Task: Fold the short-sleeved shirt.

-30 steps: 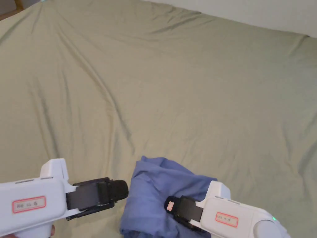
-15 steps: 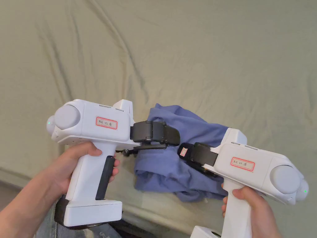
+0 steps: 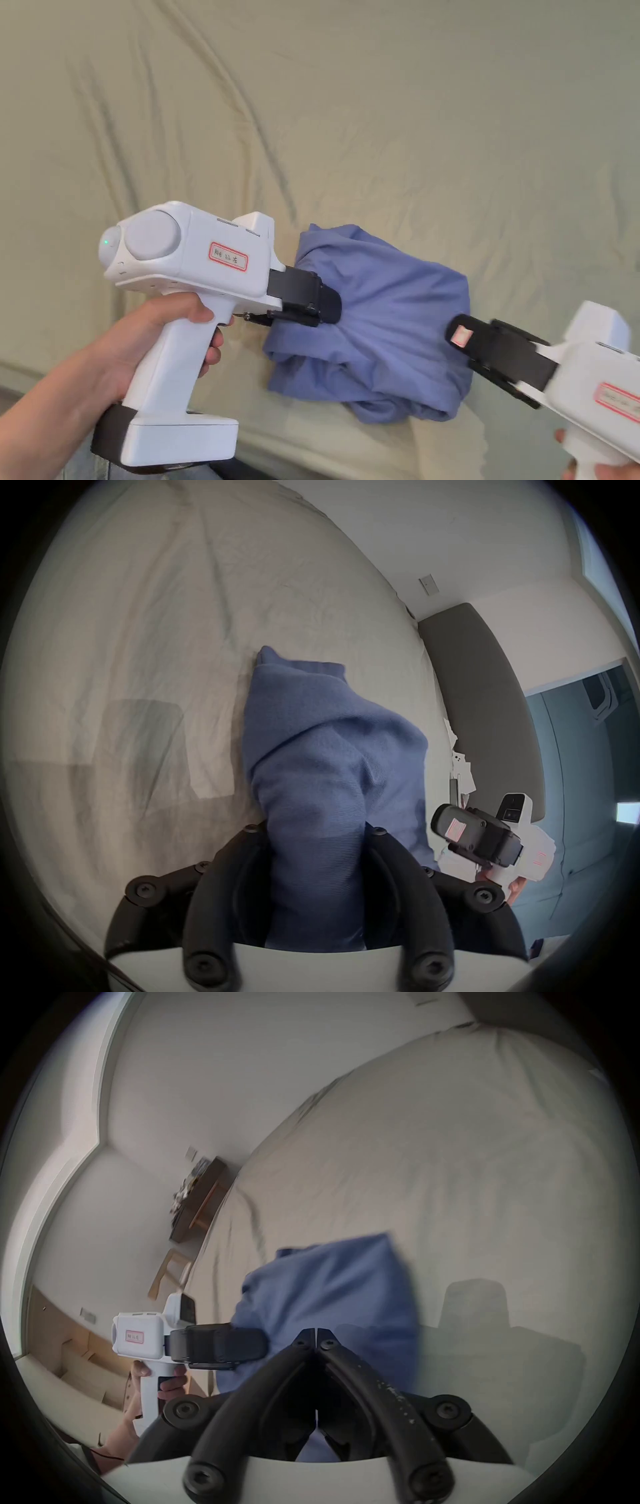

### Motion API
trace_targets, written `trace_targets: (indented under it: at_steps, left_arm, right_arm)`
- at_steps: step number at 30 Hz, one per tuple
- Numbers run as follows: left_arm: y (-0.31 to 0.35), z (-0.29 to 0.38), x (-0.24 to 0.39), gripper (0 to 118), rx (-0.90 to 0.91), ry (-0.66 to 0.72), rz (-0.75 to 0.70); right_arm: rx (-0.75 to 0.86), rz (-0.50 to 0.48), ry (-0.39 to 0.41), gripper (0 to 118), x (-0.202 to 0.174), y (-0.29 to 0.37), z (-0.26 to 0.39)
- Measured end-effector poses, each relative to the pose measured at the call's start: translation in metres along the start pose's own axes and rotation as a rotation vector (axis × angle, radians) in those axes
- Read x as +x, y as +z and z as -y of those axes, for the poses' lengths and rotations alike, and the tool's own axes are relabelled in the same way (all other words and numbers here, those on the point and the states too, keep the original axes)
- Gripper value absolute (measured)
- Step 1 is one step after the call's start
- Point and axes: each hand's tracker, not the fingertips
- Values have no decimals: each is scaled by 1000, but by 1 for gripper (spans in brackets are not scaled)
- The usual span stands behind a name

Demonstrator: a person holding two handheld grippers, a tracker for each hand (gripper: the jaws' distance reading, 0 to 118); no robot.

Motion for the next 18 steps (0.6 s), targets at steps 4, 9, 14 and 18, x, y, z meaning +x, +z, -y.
trace_targets:
  at_steps: [4,9,14,18]
  left_arm:
    - [37,-9,9,37,36,-87,-33]
    - [95,-23,-6,36,70,-173,-181]
    - [157,-39,-51,36,69,-169,-410]
    - [198,-51,-78,36,105,-197,-590]
  right_arm:
    - [85,96,-1,1,11,38,-6]
    - [129,109,1,1,2,53,-6]
    - [122,106,36,1,-22,44,-10]
    - [100,99,60,1,-41,30,-11]
